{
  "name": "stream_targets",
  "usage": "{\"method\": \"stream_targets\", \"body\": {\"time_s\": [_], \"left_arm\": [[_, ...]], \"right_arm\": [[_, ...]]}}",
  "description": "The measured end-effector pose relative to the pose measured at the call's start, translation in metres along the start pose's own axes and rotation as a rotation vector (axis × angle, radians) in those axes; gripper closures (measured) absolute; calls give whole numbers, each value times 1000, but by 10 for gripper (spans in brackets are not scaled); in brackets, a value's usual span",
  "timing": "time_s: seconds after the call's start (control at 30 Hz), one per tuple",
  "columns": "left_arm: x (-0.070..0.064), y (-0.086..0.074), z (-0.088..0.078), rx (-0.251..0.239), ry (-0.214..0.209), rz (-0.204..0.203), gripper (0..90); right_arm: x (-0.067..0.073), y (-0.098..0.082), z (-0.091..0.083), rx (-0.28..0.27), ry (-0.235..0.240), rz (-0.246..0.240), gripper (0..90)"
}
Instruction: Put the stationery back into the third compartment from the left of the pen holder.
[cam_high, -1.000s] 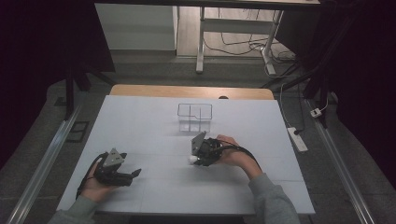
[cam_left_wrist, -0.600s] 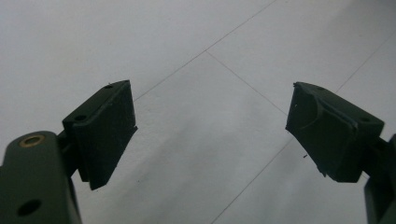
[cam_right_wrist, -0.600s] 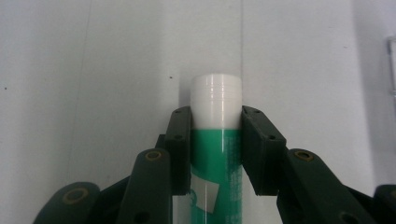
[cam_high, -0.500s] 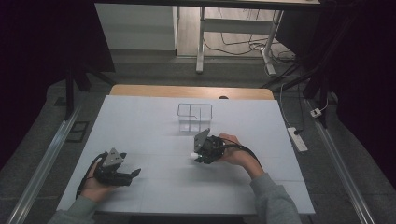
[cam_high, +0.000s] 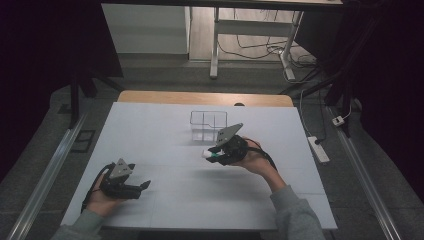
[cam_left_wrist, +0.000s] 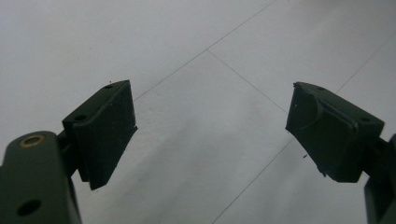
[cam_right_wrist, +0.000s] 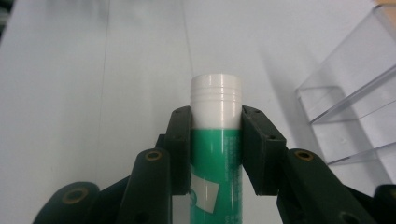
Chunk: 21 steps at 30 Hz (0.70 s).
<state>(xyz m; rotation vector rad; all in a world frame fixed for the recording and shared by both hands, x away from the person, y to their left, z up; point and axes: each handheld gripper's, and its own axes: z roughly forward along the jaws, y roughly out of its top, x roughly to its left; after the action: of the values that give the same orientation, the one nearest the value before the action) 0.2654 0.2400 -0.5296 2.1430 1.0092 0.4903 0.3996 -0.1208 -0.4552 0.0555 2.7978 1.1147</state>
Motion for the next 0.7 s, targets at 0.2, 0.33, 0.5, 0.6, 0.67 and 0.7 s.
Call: {"method": "stream_targets", "body": {"time_s": [0.2, 0.33, 0.5, 0.6, 0.67, 0.7], "left_arm": [[0, 0, 0, -1, 1, 0, 154], [0, 0, -1, -4, 3, -1, 154], [1, 0, -1, -11, 7, -7, 154], [1, 0, -1, -13, 7, -7, 155], [1, 0, -1, -14, 9, -7, 154], [1, 0, -1, -15, 8, -7, 155]], "right_arm": [[-5, 1, -13, -97, -31, 74, 653], [-9, 1, -20, -147, -60, 131, 652], [-12, 1, -25, -173, -111, 171, 652], [-13, 1, -27, -180, -138, 190, 652], [-13, 2, -28, -191, -155, 202, 651], [-13, 2, -29, -194, -165, 207, 651]]}}
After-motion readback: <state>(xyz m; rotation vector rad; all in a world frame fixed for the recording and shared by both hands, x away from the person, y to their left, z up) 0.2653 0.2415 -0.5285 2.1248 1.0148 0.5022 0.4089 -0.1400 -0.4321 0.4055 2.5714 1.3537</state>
